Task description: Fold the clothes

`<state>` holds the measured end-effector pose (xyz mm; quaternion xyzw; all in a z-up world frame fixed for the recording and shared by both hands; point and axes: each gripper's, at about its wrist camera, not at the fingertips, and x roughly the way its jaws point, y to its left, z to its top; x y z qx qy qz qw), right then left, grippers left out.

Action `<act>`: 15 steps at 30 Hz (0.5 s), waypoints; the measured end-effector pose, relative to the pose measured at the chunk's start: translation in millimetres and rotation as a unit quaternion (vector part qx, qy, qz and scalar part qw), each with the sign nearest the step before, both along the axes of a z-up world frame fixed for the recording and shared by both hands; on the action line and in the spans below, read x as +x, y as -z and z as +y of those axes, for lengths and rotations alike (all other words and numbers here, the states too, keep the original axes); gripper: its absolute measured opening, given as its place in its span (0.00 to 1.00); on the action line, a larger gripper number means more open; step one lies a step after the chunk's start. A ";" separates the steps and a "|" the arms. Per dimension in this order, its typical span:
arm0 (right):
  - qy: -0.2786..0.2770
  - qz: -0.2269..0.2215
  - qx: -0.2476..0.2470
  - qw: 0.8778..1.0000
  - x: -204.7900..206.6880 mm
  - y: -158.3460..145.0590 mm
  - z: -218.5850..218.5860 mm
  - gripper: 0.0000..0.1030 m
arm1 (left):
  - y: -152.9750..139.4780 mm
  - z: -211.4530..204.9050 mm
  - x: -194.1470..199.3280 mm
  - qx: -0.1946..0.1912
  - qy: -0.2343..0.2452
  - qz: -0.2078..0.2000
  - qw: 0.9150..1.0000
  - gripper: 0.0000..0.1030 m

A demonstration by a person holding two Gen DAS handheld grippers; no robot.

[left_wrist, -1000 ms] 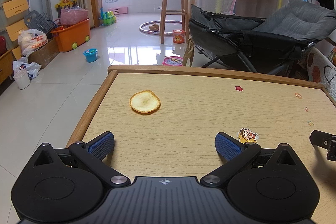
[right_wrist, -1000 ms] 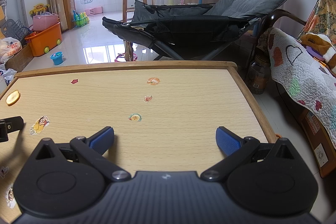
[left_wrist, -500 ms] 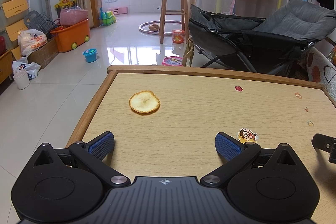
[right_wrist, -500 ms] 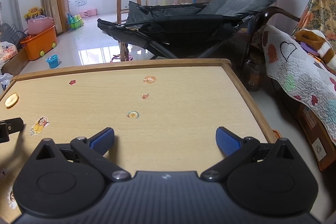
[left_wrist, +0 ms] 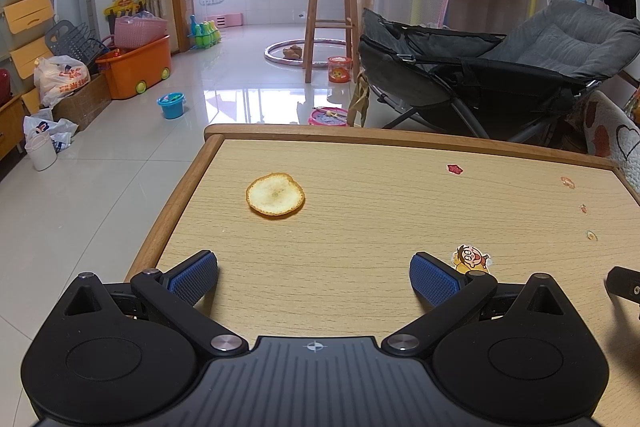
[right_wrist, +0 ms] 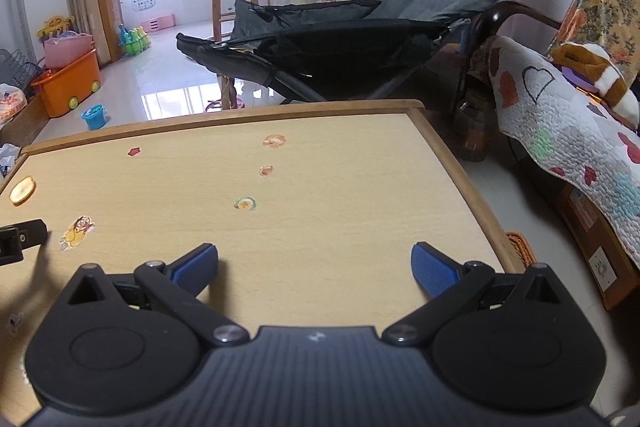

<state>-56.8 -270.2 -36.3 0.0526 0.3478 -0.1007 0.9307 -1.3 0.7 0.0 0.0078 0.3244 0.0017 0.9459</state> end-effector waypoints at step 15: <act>0.019 0.008 -0.004 1.000 -26.1 -11.7 -9.8 1.00 | 0.4 -1.8 1.3 0.002 -0.003 0.000 1.000 1.00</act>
